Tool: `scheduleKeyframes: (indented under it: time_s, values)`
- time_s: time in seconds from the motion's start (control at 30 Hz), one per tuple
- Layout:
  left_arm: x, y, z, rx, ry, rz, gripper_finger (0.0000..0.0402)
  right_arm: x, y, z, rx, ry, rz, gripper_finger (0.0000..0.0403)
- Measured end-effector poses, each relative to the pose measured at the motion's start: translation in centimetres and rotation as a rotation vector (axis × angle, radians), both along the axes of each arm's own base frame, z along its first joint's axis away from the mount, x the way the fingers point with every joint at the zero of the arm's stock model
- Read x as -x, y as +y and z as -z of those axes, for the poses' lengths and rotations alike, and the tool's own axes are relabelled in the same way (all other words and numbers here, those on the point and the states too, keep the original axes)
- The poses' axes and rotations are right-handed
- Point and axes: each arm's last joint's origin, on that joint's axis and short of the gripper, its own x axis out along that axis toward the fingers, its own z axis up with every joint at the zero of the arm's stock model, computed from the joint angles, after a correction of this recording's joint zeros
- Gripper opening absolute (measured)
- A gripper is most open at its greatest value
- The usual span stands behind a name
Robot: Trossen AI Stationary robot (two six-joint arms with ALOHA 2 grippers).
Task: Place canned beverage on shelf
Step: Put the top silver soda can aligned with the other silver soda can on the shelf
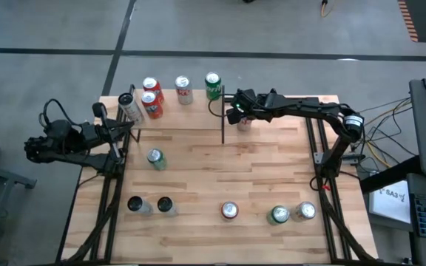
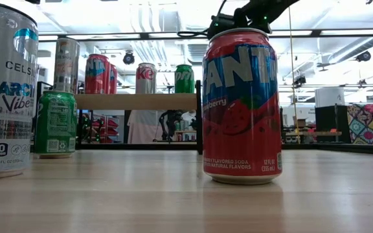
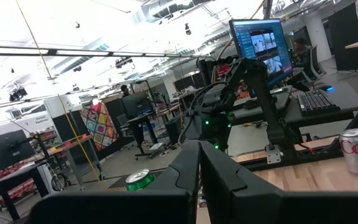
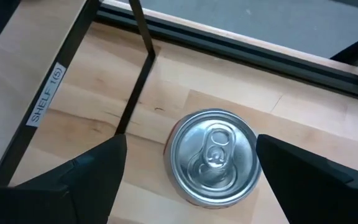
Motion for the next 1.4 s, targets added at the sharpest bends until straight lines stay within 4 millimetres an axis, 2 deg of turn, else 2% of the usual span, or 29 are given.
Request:
scheduleKeyframes:
  time_s: [0.37,0.77,1.4]
  values:
    - [0.0,0.0,0.0,0.000,0.000,0.000,0.0000,0.7,-0.1,0.1,0.014,0.064,0.038,0.0348]
    - [0.0,0.0,0.0,0.000,-0.001,0.000,0.0000,0.6,0.0,0.4,0.014,0.052,0.047,0.0348]
    - [0.0,0.0,0.0,0.000,-0.001,0.000,0.0000,0.9,0.1,3.6,0.010,0.016,0.062,0.0348]
